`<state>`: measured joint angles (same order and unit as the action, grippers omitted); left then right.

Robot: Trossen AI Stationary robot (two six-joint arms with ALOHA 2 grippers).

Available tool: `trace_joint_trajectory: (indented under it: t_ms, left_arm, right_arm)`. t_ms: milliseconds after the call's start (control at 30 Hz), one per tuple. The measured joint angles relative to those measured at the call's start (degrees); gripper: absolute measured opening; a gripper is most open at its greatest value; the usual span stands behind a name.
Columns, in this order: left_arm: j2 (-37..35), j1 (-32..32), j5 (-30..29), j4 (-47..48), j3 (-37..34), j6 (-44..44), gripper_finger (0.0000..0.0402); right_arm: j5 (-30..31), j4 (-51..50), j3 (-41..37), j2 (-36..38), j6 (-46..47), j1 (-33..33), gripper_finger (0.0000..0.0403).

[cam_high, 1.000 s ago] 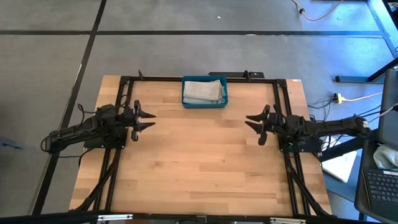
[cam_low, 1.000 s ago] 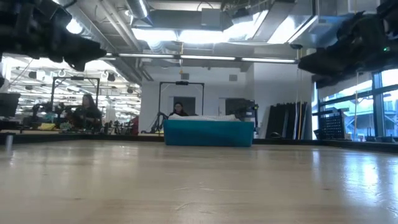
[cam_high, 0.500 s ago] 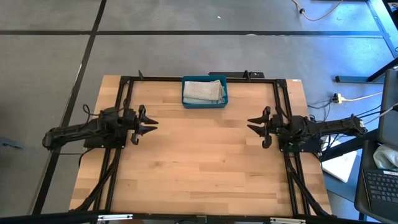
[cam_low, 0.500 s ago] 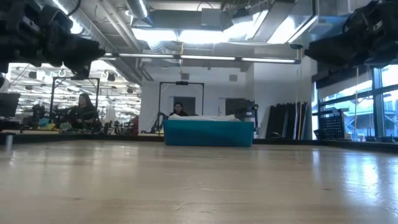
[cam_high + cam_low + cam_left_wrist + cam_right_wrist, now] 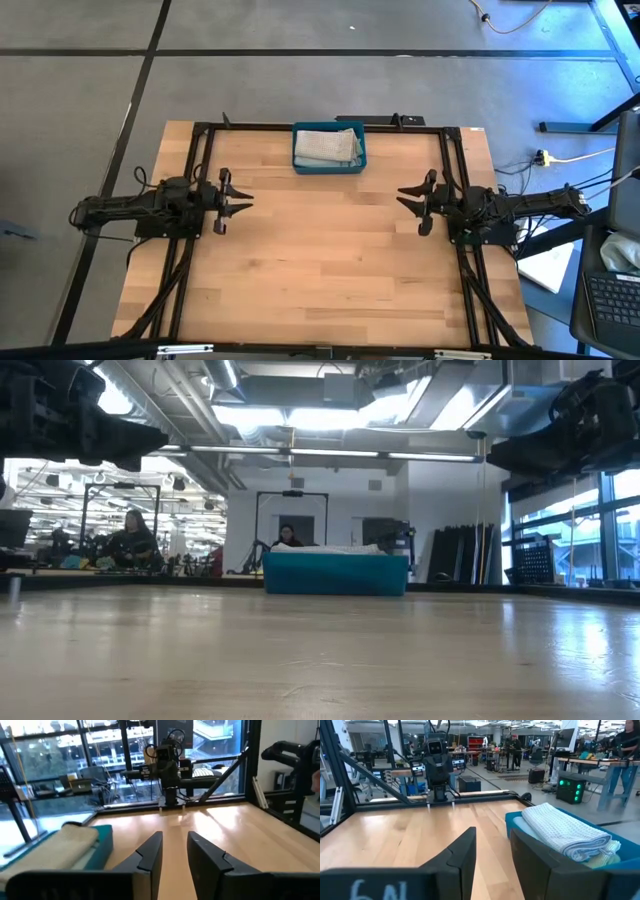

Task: Fold microfiber towels
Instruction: Return to Home Position

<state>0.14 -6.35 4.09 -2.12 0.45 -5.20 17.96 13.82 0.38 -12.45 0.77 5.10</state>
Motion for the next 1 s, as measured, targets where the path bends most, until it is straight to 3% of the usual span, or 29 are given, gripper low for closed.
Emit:
trace_joint_trajectory:
  t_ms: [167, 1000]
  left_arm:
    - [0.0, 0.0, 0.0, -0.1, 0.0, 3.3, 0.008]
    - [0.0, 0.0, 0.0, -0.1, 0.0, 3.1, 0.0079]
  right_arm:
    - [0.0, 0.0, 0.0, 0.0, 0.2, 0.0, 0.0123]
    - [0.0, 0.0, 0.0, 0.0, 0.2, 0.0, 0.0123]
